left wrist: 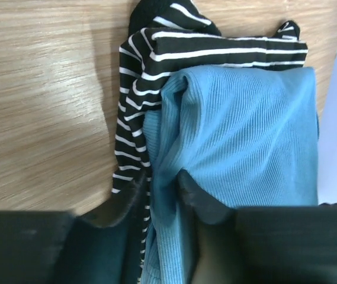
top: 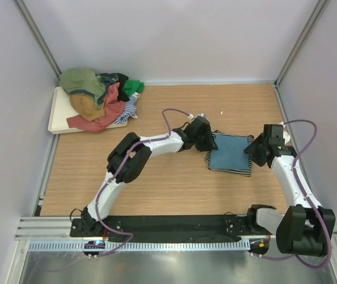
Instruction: Fold and stack the tank tops
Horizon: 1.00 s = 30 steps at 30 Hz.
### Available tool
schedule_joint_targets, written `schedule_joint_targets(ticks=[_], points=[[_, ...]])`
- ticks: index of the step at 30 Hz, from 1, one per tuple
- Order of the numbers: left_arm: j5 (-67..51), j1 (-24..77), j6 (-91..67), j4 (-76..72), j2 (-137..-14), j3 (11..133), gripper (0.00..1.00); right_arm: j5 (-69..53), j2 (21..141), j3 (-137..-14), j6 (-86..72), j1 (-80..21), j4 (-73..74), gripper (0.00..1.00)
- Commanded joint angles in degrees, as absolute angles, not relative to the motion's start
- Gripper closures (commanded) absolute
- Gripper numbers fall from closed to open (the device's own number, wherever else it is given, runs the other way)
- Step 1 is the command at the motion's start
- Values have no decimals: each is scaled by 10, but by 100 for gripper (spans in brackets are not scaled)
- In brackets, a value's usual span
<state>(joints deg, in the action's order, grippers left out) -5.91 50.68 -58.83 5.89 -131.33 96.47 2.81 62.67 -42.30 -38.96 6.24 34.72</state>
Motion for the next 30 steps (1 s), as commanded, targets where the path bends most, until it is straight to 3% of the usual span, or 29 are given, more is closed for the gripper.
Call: schedule_joint_targets(ticks=[1, 2, 3, 8, 12, 18, 20, 21, 22, 24, 25, 27, 30], points=[[-83, 497, -592, 57, -1323, 955, 76, 21, 610, -449, -382, 65, 335, 51], [-92, 494, -599, 48, -1313, 946, 92, 18, 609, -448, -382, 65, 336, 51], [-104, 487, -604, 20, -1306, 915, 100, 18, 608, -447, -383, 66, 334, 51], [-96, 454, -607, -38, -1206, 769, 100, 7, 608, -432, -388, 65, 320, 51], [-96, 368, -599, -71, -1077, 577, 100, -18, 610, -419, -395, 65, 306, 51], [-5, 220, -602, -7, -739, 285, 100, -41, 613, -410, -402, 65, 284, 51], [92, 183, -627, 101, -539, 212, 98, -56, 616, -403, -407, 65, 269, 51], [129, 174, -653, 153, -472, 202, 88, -68, 617, -398, -410, 65, 259, 51], [166, 168, -662, 202, -343, 197, 51, -72, 621, -396, -413, 64, 255, 51], [283, 161, -697, 338, -239, 200, 7, -79, 623, -396, -415, 61, 252, 51], [315, 161, -718, 372, -155, 204, 0, -82, 624, -396, -414, 61, 252, 51], [350, 161, -701, 410, -107, 217, 1, -80, 621, -395, -411, 60, 256, 51], [355, 161, -687, 439, -134, 256, 0, -78, 614, -394, -409, 60, 258, 51]])
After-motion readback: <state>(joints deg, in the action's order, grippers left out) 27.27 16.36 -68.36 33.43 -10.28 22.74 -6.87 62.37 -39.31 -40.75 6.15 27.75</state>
